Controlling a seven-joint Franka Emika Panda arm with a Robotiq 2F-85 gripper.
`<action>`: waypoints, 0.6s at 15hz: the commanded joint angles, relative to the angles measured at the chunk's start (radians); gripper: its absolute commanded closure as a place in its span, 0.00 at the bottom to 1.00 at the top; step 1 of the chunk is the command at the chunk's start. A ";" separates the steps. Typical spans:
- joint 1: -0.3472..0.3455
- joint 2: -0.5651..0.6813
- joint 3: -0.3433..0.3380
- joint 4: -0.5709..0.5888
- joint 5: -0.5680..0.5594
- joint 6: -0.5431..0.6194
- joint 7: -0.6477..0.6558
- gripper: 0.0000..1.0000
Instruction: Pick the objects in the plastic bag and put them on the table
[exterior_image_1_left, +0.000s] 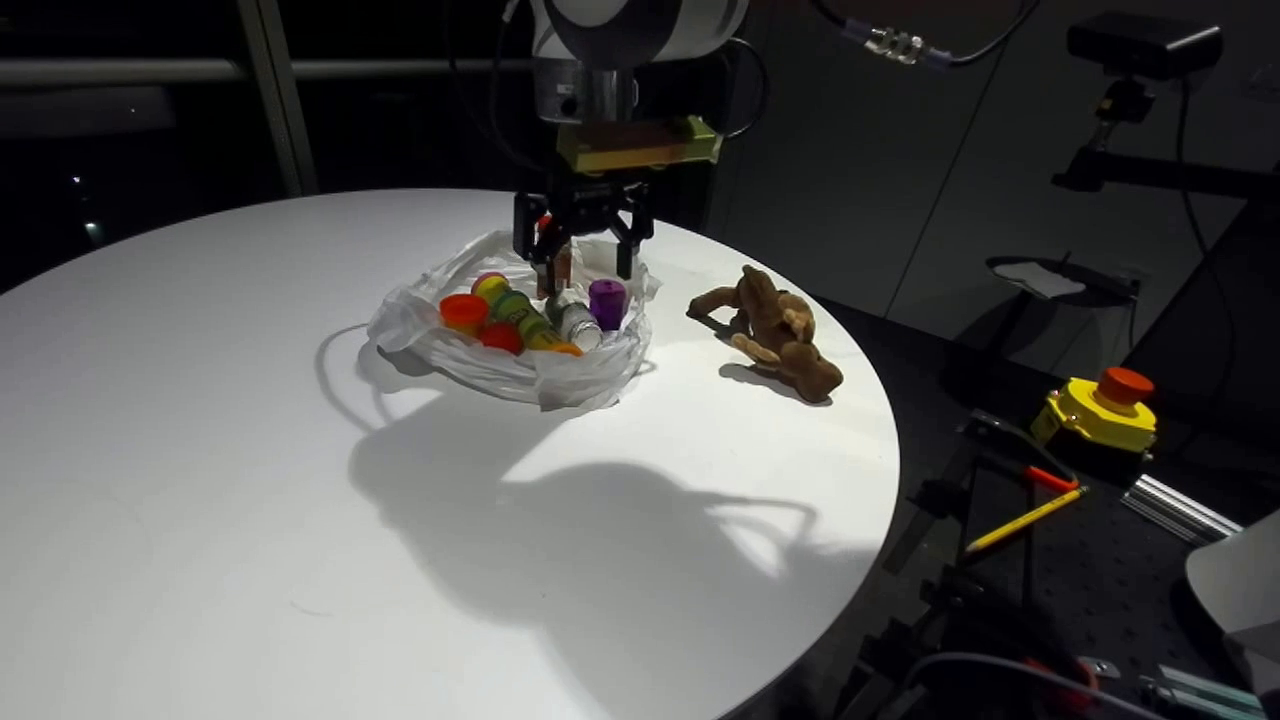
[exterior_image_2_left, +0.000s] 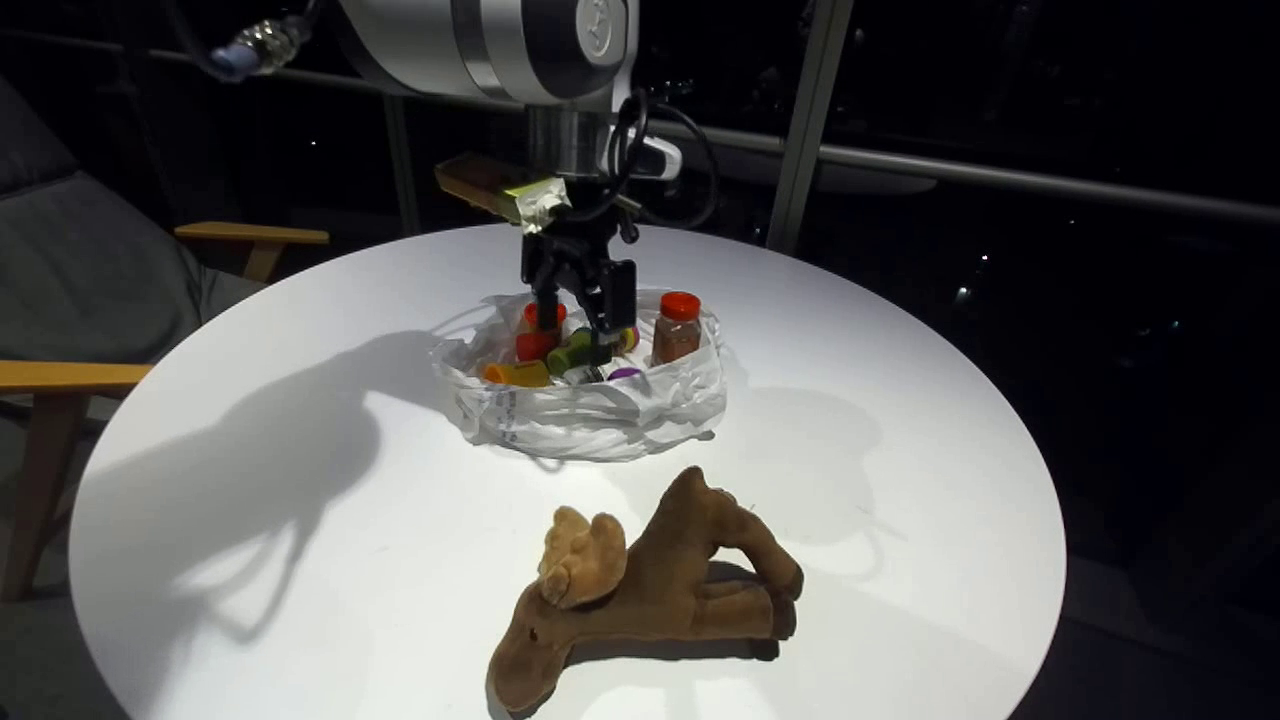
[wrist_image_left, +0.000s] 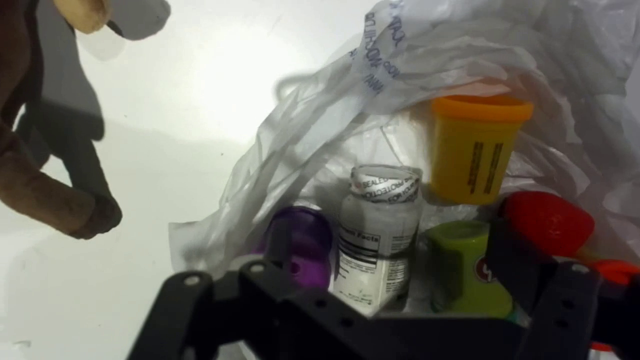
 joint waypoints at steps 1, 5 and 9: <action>0.017 0.037 -0.056 0.053 0.036 -0.014 0.050 0.00; -0.003 0.033 -0.082 0.047 0.104 -0.002 0.125 0.00; -0.031 0.062 -0.075 0.078 0.186 -0.013 0.130 0.00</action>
